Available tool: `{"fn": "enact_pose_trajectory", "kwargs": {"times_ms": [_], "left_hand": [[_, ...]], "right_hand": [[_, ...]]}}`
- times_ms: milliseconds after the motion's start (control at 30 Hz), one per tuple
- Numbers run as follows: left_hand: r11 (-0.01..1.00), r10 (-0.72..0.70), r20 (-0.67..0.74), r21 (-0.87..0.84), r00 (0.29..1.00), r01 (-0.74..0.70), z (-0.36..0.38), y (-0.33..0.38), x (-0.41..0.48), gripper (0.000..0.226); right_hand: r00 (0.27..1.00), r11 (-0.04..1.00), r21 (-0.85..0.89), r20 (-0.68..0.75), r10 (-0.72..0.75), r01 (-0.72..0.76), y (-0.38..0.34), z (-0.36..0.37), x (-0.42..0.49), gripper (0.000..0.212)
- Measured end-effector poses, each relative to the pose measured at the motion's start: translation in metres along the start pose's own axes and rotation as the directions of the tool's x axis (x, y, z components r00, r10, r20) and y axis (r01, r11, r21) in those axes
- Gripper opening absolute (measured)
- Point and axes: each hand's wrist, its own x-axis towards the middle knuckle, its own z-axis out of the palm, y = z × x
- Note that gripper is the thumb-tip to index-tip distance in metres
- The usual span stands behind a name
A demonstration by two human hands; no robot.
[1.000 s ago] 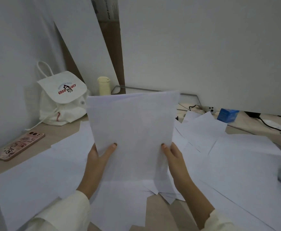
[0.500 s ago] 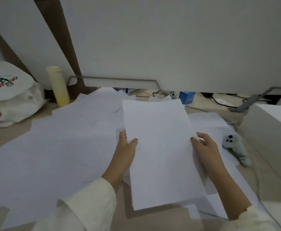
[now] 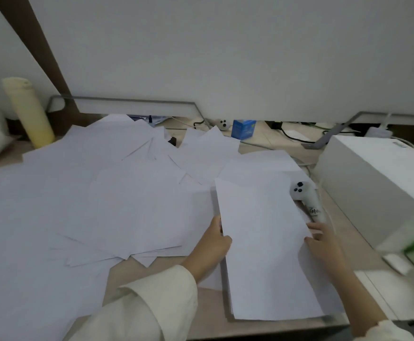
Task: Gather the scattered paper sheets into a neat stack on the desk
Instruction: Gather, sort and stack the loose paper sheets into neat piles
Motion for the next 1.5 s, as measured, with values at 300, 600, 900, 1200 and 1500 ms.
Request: {"fn": "enact_pose_trajectory", "kwargs": {"times_ms": [300,600,900,1200,1500], "left_hand": [[0.995,-0.097,0.006,0.035,0.995,0.097,-0.025,0.005,-0.003,0.014],[0.998,0.016,-0.194,0.057,0.981,-0.005,-0.133,0.014,-0.051,0.036],[0.984,-0.058,-0.599,0.101,0.799,0.147,-0.281,-0.050,-0.143,0.037],[0.605,-0.187,-0.871,0.262,0.454,0.752,-0.419,-0.134,-0.247,0.102],[0.457,-0.199,-0.868,0.330,0.456,0.826,-0.464,-0.119,-0.254,0.123]], "right_hand": [[0.974,0.950,-0.233,-0.042,-0.222,0.207,-0.030,0.006,-0.017,0.036],[0.865,0.950,0.158,0.393,-0.312,0.271,-0.141,0.102,-0.073,0.025],[0.599,0.953,0.063,0.764,-0.238,0.297,-0.187,0.253,-0.133,0.035],[0.843,0.726,-0.479,0.470,-0.263,0.494,-0.183,0.304,-0.117,0.061],[0.644,0.625,-0.335,0.670,-0.368,0.705,-0.186,0.321,-0.137,0.044]]}}
